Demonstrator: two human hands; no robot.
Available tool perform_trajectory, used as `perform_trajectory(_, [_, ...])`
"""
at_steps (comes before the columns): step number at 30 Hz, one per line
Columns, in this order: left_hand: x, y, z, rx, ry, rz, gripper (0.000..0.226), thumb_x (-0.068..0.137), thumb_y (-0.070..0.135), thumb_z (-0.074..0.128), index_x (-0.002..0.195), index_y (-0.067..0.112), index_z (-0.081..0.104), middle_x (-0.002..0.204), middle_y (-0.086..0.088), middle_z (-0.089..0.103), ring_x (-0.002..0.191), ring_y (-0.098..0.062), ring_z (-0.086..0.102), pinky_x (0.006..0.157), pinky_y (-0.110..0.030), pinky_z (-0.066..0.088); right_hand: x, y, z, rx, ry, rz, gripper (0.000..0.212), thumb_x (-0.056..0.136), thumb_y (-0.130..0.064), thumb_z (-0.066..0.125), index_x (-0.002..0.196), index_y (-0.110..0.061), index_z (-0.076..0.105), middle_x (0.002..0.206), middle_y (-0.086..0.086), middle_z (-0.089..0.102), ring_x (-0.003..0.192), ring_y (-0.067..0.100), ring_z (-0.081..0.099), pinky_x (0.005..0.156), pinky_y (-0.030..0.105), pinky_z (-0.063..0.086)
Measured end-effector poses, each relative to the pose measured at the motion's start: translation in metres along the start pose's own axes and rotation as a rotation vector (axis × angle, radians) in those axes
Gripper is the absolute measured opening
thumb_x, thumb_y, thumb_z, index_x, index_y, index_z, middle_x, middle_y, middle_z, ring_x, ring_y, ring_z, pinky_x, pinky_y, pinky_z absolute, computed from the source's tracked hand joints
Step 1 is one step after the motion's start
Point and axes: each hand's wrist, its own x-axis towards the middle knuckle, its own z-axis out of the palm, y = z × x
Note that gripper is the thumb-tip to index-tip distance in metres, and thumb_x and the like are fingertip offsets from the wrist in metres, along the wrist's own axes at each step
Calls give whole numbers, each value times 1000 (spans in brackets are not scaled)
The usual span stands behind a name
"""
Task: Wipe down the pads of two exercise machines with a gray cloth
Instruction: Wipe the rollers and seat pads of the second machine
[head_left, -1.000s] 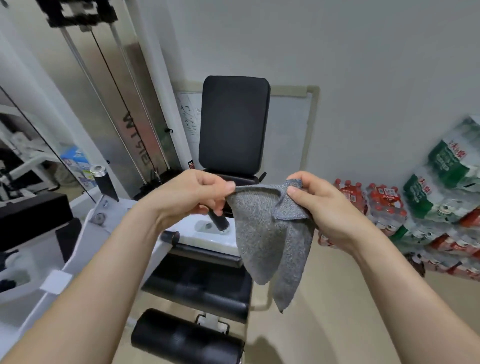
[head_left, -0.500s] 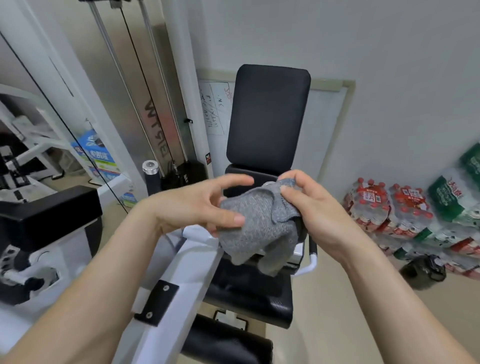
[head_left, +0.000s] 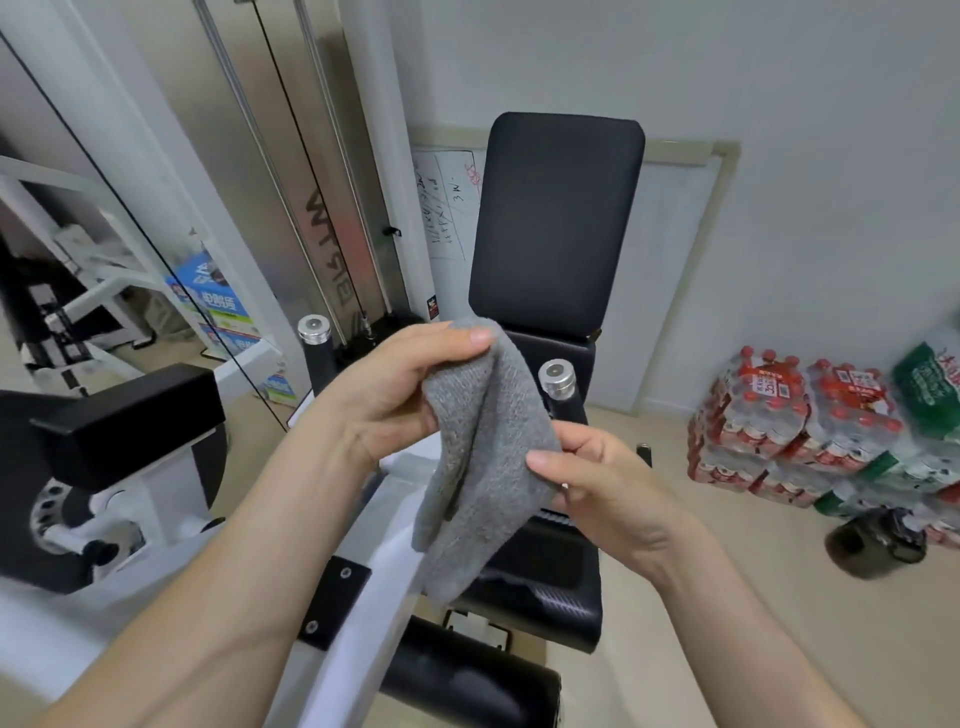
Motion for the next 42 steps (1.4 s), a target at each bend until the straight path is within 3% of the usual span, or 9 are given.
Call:
perform_trajectory(6, [-23, -55, -6, -170, 76, -158, 64, 62, 27, 87, 120, 27, 62, 114, -7, 68, 104, -30, 65, 93, -60, 47, 6, -18, 11, 170, 123, -91, 23, 89, -11, 60, 111, -5, 63, 98, 13, 70, 89, 24, 68, 76, 36, 55])
perform_trajectory(16, [-46, -60, -13, -329, 414, -216, 51, 74, 2, 71, 122, -6, 56, 103, -20, 72, 85, -26, 73, 71, -36, 61, 4, -28, 16, 38, 427, -100, 15, 90, -6, 63, 93, -16, 52, 67, 2, 70, 56, 10, 62, 52, 21, 47])
perform_trajectory(20, [-55, -46, -13, 25, 664, -88, 59, 71, 7, 77, 125, 17, 52, 91, -11, 69, 77, -21, 71, 68, -34, 58, 0, -29, 23, -141, 369, -114, 39, 88, -6, 65, 114, -30, 48, 74, 10, 70, 60, 16, 64, 57, 23, 52])
perform_trajectory(23, [-68, -29, -9, 250, 477, 35, 68, 74, -5, 73, 125, 34, 51, 79, -5, 72, 76, -17, 70, 66, -26, 57, 0, -34, 23, -321, 234, -81, 56, 82, -2, 71, 124, -35, 55, 78, -7, 71, 70, 7, 66, 66, 17, 53])
perform_trajectory(27, [-68, -17, -15, 1117, 513, 22, 41, 78, 10, 76, 111, 33, 68, 100, 14, 67, 94, -6, 62, 80, -19, 48, 13, -34, 13, -1264, 292, -89, 30, 82, -19, 72, 107, -35, 67, 90, -13, 54, 91, 13, 53, 80, 28, 45])
perform_trajectory(30, [-62, -14, -15, 1433, 678, 152, 16, 83, 26, 70, 98, 32, 71, 92, 13, 64, 93, -11, 59, 76, -25, 40, 19, -42, 16, -1482, 383, -264, 9, 86, -27, 66, 93, -31, 71, 91, -4, 48, 97, 19, 45, 74, 31, 39])
perform_trajectory(34, [-47, 0, -21, 1568, 861, 419, 12, 83, 29, 69, 93, 22, 69, 94, 1, 49, 93, -21, 50, 75, -27, 33, 43, -80, 12, -1187, 425, -419, 7, 83, -19, 65, 84, -24, 69, 92, -3, 58, 92, 12, 51, 79, 28, 41])
perform_trajectory(37, [-34, 16, -19, 1443, 907, 504, 12, 79, 29, 71, 81, 19, 65, 95, 2, 55, 92, -17, 51, 77, -23, 34, 71, -109, 1, -663, 249, -224, 16, 88, -12, 60, 79, -25, 63, 76, -9, 63, 71, 3, 57, 63, 20, 46])
perform_trajectory(42, [-15, 6, -5, 521, 657, 235, 16, 85, 16, 70, 86, 10, 55, 77, -11, 65, 60, -24, 66, 53, -38, 57, 108, -103, -36, -338, 156, -89, 7, 89, -13, 59, 86, -18, 64, 80, 3, 60, 66, 14, 46, 61, 25, 36])
